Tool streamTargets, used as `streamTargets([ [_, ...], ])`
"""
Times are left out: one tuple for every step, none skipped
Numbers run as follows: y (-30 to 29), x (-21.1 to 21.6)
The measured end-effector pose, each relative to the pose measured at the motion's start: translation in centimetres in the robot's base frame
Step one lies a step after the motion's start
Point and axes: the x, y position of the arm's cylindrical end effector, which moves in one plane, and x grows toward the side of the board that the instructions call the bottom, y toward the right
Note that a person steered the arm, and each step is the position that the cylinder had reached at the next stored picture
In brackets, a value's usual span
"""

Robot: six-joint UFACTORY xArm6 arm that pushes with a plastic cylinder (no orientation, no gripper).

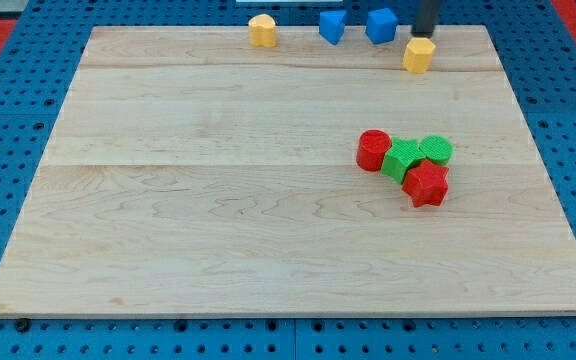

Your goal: Push the yellow hexagon to the bottom of the blue triangle

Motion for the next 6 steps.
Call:
streamTargets([
  [2.0, 1.9],
  [0.5, 4.6],
  [-4.5, 6.4],
  [-8.2, 6.8],
  [-5.6, 5.4],
  [-7.0, 4.4],
])
